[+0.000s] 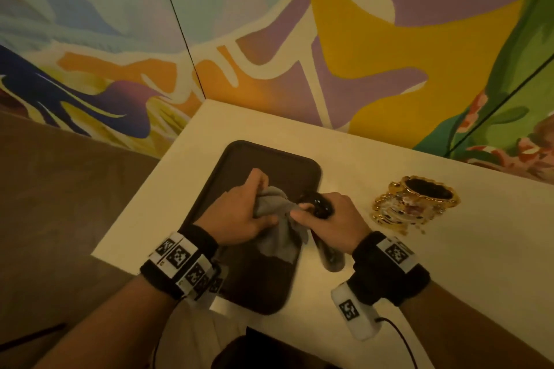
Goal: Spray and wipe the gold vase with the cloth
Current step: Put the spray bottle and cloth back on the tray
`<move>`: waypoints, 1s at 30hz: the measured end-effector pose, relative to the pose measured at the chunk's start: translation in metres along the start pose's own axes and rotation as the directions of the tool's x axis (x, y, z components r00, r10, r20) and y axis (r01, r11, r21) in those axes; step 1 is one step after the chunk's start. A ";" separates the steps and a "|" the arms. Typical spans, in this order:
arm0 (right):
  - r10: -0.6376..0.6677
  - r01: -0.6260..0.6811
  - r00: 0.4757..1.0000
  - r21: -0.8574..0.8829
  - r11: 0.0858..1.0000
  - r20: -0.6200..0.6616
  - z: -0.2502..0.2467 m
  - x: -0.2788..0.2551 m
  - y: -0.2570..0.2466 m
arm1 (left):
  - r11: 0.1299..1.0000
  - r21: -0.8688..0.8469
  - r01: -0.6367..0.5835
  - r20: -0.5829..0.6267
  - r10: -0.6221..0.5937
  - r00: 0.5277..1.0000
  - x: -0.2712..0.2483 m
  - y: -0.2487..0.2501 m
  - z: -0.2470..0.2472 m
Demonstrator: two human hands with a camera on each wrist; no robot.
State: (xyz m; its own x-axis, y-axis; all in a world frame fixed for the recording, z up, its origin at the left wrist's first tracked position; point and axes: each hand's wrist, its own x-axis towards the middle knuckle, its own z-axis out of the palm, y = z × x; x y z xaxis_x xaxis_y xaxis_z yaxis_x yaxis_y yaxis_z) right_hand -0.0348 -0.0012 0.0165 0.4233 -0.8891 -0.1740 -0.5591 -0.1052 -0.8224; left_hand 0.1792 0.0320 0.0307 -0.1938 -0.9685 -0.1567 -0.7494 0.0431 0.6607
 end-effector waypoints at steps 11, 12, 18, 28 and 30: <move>0.104 -0.095 0.994 -0.172 0.981 0.042 0.020 0.078 -0.031 | 0.950 0.308 -0.059 -0.173 0.117 0.978 0.046 -0.090 -0.045; 0.113 -0.105 0.993 -0.189 0.976 0.035 0.019 0.086 -0.031 | 0.951 0.307 -0.048 -0.184 0.108 0.977 0.054 -0.097 -0.052; 0.115 -0.094 0.992 -0.331 0.939 0.044 0.012 0.108 -0.031 | 0.929 0.304 -0.211 -0.161 0.268 0.950 0.072 -0.115 -0.082; 0.167 -0.057 0.948 -0.369 0.928 0.273 0.065 0.019 -0.021 | 0.914 0.306 -0.266 0.128 0.237 0.963 -0.037 -0.140 -0.042; 0.183 -0.078 0.932 -0.319 0.945 0.314 0.078 0.009 -0.008 | 0.925 0.307 -0.222 0.306 0.124 0.944 -0.051 -0.152 -0.023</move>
State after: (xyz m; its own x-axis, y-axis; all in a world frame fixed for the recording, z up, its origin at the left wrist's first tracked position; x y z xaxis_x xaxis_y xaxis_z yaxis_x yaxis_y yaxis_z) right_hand 0.0287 0.0264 -0.0207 0.5161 -0.7076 -0.4826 -0.7885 -0.1725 -0.5904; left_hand 0.3181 0.0693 -0.0446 -0.4698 -0.8337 -0.2902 -0.8452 0.3299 0.4206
